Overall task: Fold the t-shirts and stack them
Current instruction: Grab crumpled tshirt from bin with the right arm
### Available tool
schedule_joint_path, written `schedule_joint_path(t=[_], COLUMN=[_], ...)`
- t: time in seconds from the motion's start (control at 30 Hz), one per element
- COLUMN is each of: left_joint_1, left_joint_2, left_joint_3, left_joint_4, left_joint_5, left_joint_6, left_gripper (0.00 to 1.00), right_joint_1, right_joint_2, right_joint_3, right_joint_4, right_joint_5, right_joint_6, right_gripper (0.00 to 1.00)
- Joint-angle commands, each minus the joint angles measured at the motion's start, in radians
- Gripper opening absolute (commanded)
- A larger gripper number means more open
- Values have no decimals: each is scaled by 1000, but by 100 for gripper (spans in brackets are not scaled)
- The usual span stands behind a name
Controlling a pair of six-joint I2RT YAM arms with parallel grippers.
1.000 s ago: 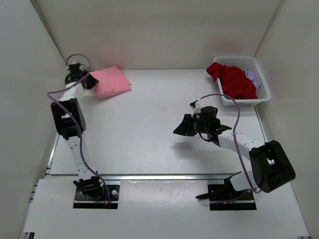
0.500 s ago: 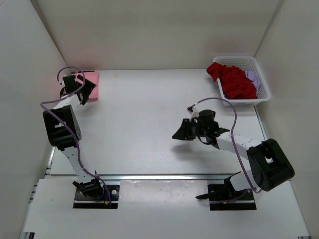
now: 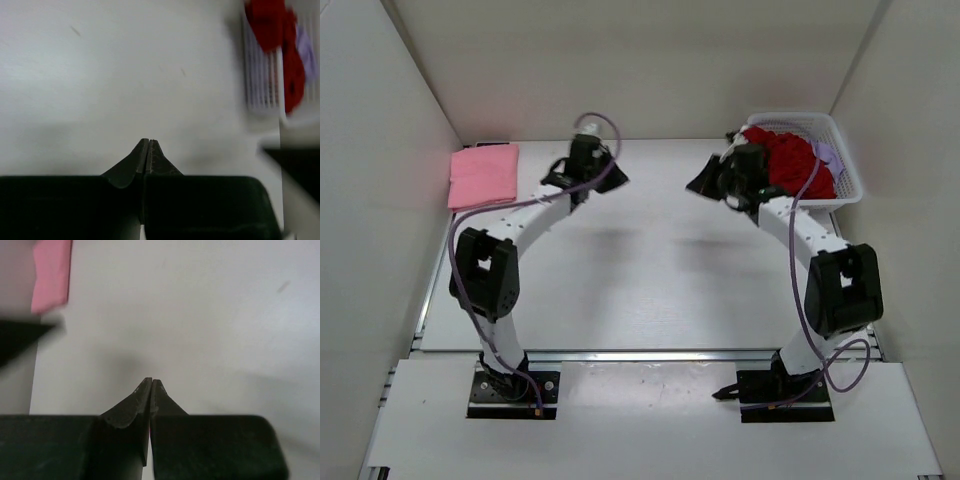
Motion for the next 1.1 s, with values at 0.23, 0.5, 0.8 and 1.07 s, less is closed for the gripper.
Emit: schedule_joint_path(t=[0.23, 0.5, 0.8, 1.07], left_joint_1=[-261, -189, -215, -230], left_joint_2=[-313, -408, -394, -396], left_joint_3=[-244, -383, -503, -520], left_joint_4=[-46, -23, 80, 91], left_joint_5=[39, 200, 272, 260], left_joint_6=[116, 131, 62, 67], left_gripper=[8, 3, 4, 8], right_joint_1=[-412, -487, -481, -482], right_joint_2=[365, 657, 873, 921], right_joint_3=[666, 1066, 1329, 1320], right_joint_4=[-411, -582, -638, -547], right_joint_5=[211, 312, 411, 378], right_joint_6=[-155, -270, -362, -353], right_gripper=[0, 36, 57, 19])
